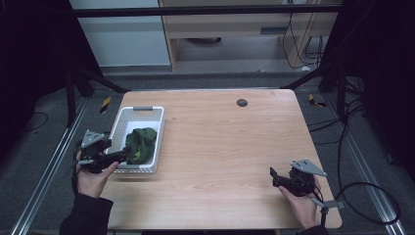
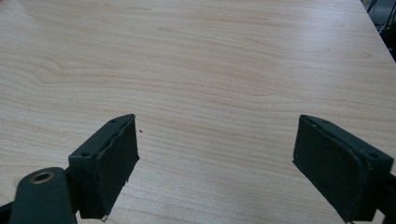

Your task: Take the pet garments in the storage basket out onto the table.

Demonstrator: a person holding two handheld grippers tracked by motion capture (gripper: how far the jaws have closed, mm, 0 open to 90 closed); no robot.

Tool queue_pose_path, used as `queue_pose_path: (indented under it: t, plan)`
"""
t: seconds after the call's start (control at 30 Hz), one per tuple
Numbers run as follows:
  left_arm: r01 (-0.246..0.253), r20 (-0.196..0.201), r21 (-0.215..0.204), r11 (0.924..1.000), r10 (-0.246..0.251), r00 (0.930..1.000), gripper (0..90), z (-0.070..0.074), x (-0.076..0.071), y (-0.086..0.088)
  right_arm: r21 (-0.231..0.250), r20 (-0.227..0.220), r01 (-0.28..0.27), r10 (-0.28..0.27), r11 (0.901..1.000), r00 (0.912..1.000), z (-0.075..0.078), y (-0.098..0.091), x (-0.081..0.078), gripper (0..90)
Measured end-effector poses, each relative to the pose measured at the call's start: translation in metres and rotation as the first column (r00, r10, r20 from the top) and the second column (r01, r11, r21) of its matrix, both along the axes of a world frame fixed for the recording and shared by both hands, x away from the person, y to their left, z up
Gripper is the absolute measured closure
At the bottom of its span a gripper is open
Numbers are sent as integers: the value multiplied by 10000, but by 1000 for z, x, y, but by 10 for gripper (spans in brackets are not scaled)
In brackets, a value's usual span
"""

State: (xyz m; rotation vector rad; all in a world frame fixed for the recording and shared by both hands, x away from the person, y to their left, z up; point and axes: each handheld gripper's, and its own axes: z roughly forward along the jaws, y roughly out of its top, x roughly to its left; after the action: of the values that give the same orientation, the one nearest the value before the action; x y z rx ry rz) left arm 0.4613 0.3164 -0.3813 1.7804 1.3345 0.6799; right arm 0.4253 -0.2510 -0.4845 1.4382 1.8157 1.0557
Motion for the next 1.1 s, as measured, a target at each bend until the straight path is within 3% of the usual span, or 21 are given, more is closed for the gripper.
queue_pose_path:
  t: [0.57, 1.1]
  plan:
    - [76, -683, 675, 9977, -30, 9977, 197, 2, 26, -4, 40, -79, -64, 64, 10000, 9999, 0, 1, 0, 138]
    - [331, -1494, 1416, 9894, -117, 9887, 188, 5, 47, -8, -18, -91, -148, 147, 9999, 9998, -1, 1, 1, 139]
